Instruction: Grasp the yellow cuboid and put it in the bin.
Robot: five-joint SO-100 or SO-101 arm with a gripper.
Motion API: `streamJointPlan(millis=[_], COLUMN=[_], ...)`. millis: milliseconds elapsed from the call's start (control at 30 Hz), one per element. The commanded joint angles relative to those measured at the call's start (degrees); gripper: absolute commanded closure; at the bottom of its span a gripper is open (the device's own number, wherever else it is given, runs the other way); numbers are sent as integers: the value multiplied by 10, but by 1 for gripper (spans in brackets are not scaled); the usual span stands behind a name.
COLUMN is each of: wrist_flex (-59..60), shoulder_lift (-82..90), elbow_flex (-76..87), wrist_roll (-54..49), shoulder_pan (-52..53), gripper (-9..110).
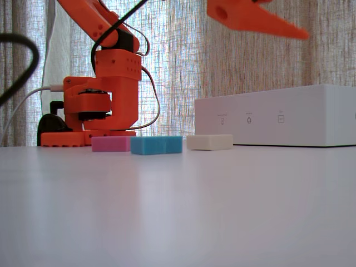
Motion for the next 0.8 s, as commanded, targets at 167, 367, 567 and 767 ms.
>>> streamJointPlan(millis=[167, 367, 567, 767], wrist_flex=[91, 315, 370, 432], shoulder_lift=[203, 294, 422, 491], elbow_flex=[-30, 12, 176, 254], wrist_roll=[120, 263, 258, 257], shoulder_pan=[203, 285, 324, 332], gripper=[69, 69, 69, 69])
